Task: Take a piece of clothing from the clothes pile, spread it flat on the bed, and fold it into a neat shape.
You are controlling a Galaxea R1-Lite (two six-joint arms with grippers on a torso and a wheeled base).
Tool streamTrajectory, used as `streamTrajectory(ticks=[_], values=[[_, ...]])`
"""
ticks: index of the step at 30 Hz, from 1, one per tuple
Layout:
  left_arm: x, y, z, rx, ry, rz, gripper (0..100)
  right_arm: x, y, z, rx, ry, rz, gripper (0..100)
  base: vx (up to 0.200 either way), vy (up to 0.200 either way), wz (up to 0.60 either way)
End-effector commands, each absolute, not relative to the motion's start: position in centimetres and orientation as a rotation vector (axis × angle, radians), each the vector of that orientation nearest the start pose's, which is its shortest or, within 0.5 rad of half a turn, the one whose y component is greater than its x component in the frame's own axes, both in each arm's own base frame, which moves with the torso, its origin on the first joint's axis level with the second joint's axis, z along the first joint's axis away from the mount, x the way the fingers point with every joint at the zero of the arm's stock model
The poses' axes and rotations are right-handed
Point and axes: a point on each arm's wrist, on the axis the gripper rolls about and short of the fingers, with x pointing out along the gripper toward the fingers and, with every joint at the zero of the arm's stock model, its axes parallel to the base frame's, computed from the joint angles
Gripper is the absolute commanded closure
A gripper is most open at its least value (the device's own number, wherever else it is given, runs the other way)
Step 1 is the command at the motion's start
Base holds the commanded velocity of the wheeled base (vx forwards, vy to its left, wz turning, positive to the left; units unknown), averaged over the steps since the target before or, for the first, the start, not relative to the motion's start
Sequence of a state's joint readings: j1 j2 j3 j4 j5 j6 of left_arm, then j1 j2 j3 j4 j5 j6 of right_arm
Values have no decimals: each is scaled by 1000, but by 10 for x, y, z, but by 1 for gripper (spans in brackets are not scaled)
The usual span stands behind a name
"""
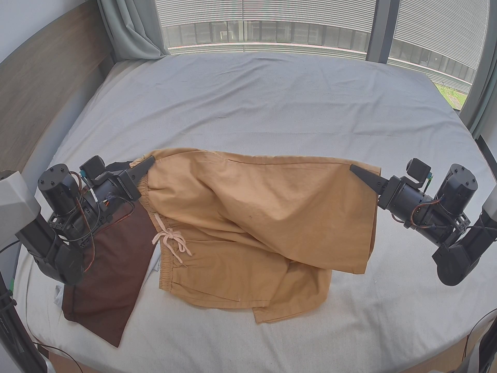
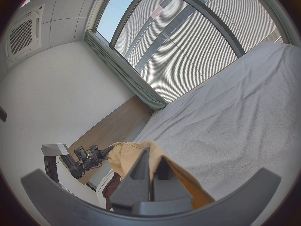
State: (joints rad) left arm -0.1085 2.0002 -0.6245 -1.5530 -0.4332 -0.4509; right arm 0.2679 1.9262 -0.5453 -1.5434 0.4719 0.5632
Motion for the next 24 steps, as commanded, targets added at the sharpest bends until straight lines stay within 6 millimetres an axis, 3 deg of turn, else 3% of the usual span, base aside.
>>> streamTrajectory(ticks=[1, 24], values=[[329, -44, 134, -409, -57, -568, 100, 296, 92, 143, 517, 36, 767, 100, 0, 0, 0], [338, -32, 132, -406, -68, -524, 100, 291, 78, 158, 506, -14, 763, 100, 0, 0, 0]])
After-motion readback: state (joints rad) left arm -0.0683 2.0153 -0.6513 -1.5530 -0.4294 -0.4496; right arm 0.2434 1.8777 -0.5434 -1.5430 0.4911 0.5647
